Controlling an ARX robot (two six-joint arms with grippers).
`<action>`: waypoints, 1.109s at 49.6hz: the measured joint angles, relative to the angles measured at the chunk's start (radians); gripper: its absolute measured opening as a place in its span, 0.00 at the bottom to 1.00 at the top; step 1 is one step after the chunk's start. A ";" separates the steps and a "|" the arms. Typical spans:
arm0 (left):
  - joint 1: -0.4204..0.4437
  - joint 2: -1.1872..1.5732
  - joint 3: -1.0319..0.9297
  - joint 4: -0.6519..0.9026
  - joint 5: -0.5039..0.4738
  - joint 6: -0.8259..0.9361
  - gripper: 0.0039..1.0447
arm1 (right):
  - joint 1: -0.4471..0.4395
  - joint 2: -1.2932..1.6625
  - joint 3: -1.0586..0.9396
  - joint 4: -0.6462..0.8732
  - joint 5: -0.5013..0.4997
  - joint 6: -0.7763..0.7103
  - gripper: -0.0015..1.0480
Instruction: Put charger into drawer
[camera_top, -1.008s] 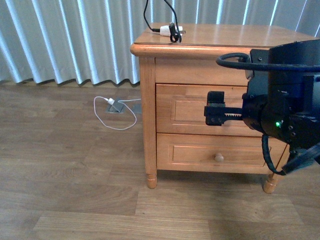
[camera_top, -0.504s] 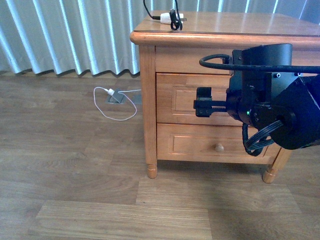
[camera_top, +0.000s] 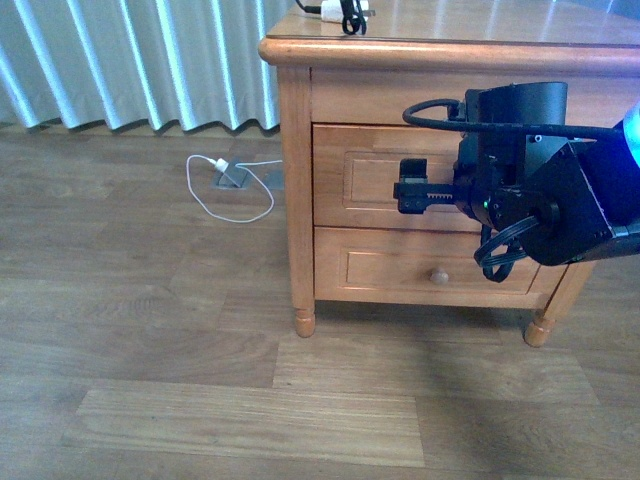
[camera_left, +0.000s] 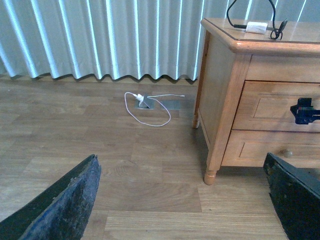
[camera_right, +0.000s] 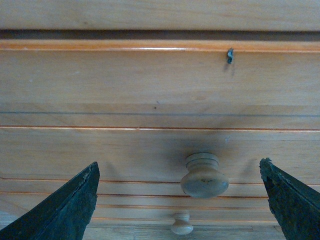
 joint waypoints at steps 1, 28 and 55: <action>0.000 0.000 0.000 0.000 0.000 0.000 0.94 | -0.001 0.004 0.005 -0.003 0.000 0.000 0.92; 0.000 0.000 0.000 0.000 0.000 0.000 0.94 | -0.008 0.032 0.043 -0.024 0.014 -0.014 0.92; 0.000 0.000 0.000 0.000 0.000 0.000 0.94 | -0.011 0.037 0.035 -0.021 0.029 -0.037 0.22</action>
